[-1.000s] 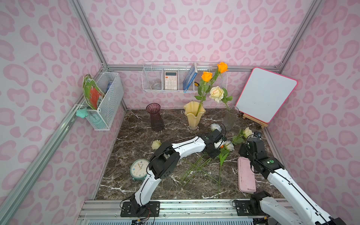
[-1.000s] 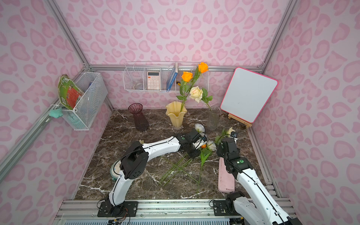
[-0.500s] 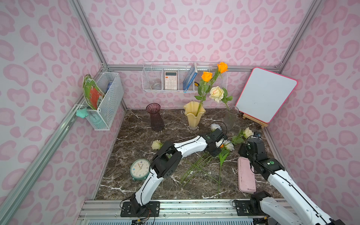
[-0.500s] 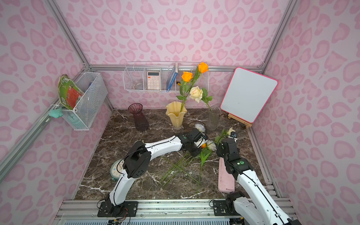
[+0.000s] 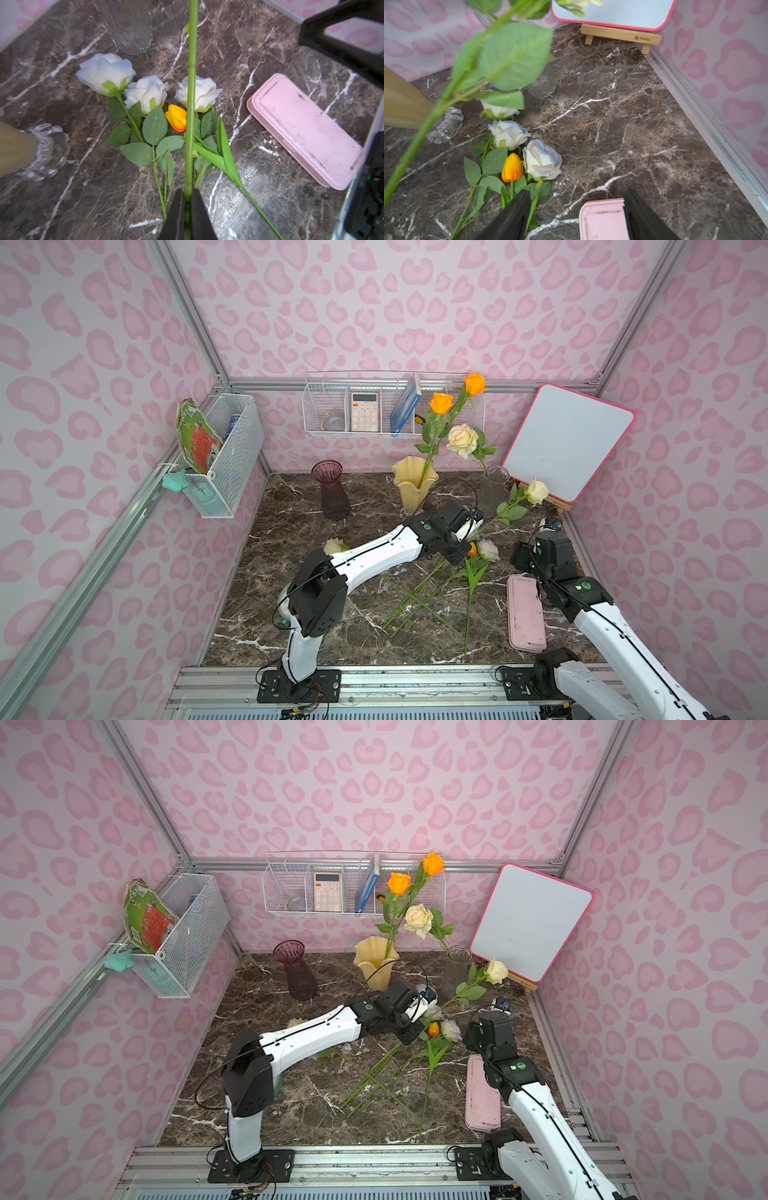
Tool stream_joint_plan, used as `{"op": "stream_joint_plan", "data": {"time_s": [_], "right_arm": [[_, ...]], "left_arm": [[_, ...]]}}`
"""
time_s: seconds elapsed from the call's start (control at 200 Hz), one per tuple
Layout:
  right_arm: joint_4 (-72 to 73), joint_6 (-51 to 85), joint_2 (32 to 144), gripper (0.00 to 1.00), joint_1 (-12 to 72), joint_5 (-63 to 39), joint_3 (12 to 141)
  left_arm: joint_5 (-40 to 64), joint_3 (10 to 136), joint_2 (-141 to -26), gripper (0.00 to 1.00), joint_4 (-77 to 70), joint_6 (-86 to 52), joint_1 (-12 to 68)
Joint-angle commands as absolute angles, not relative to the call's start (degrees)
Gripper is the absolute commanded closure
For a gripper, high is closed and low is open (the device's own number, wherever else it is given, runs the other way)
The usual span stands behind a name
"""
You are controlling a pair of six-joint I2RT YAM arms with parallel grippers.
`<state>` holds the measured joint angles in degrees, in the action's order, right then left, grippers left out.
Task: Arrange the flowers in different vases according to their colors
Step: Pick up the flower at the center of the board, then insert the flower into the vase.
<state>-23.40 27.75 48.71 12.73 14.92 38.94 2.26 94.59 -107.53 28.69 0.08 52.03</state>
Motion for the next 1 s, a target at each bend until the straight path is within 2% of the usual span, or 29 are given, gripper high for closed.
{"op": "stream_joint_plan", "data": {"time_s": [0.0, 0.165, 0.326, 0.446, 0.691, 0.997], "right_arm": [[-23.45, 25.94, 47.96, 0.26, 11.11, 9.98, 40.48], [-23.71, 24.80, 48.55, 0.25, 10.80, 8.66, 41.92], [-22.41, 25.87, 49.53, 0.25, 10.68, 6.95, 40.88], [-20.80, 26.57, 50.49, 0.26, 10.67, 6.46, 38.97], [-17.61, 26.48, 54.20, 0.26, 10.72, 6.73, 36.92], [-13.47, 26.09, 59.79, 0.27, 10.20, 6.16, 35.52]], "left_arm": [[-2.51, 91.55, -100.95, 0.96, 25.05, -2.12, 51.70], [-4.27, 86.69, -90.25, 0.97, 12.85, 0.77, 50.36], [-3.78, 93.67, -87.68, 1.00, 8.55, 3.95, 49.85], [-0.99, 98.00, -88.88, 1.00, -1.06, 4.71, 49.51], [8.54, 110.10, -103.67, 1.00, -19.37, -2.17, 46.08], [16.46, 134.66, -128.15, 1.00, -24.19, -9.49, 41.64]]}}
